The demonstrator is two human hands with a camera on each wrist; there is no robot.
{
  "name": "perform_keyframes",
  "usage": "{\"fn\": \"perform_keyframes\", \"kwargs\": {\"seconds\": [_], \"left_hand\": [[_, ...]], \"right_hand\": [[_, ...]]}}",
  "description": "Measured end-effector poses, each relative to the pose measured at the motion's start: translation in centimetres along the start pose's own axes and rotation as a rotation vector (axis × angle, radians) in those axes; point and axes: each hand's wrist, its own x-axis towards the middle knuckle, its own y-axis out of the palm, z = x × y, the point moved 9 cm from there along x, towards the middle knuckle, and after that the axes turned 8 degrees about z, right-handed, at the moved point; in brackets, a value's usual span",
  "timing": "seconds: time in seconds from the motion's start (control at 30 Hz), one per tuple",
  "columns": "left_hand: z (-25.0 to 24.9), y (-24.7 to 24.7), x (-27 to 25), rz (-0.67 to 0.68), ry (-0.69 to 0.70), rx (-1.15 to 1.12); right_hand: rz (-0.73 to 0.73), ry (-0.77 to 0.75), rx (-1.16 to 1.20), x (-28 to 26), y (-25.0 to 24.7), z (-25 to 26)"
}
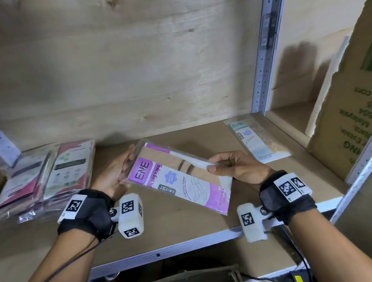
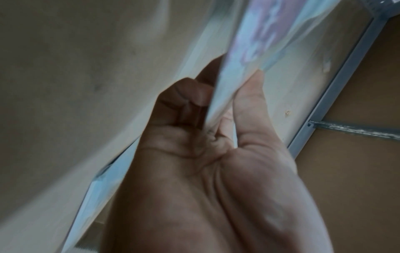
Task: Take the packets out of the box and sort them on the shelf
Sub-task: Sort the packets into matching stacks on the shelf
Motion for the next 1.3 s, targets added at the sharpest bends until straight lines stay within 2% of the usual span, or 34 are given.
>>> {"fn": "perform_keyframes", "kwargs": {"seconds": [0.07,0.23,0.33,0.47,0.53,0.6,0.7,0.83,0.93,1.03,1.2,1.3], "left_hand": [[0.4,-1.1,-0.4,-0.036,-0.006,0.033],[0.5,-2.9,-0.9,-0.13,0.015,-0.207],[1.1,-2.5,-1.4,-0.133,-0.034,-0.169],[2.7,0.7,-2.3,0.076,-0.106,0.117],[3.7,2.3,-3.0,0.2,-0.126,0.246],[4.1,3.1,-3.5,0.261,-0.109,0.333],[4.0,2.7,-3.4,0.215,-0.078,0.364],[3.3,2.1,-2.8,0.057,-0.036,0.375],[2.9,3.5,-1.8,0.029,-0.008,0.376],[2.5,6.5,-0.4,0.073,0.01,0.389],[1.9,13.3,2.8,0.158,0.037,0.452],[2.0,17.3,4.8,0.18,0.047,0.464]], "right_hand": [[0.0,0.006,0.021,0.1,0.4,0.1],[-0.083,0.023,0.219,0.6,1.3,0.0],[-0.152,0.038,0.345,1.1,1.8,-0.3],[-0.191,0.058,0.451,2.1,3.4,-0.6],[-0.208,0.085,0.436,2.4,4.1,-0.9],[-0.213,0.102,0.392,2.7,4.7,-1.1],[-0.19,0.118,0.284,3.0,4.8,-0.9],[-0.121,0.17,0.164,3.0,4.1,-1.0],[-0.14,0.191,0.075,2.7,2.2,-0.8],[-0.227,0.213,0.012,1.8,-0.9,-0.8],[-0.556,0.239,0.011,-1.7,-8.0,-1.2],[-0.695,0.226,-0.017,-4.2,-11.7,-1.3]]}}
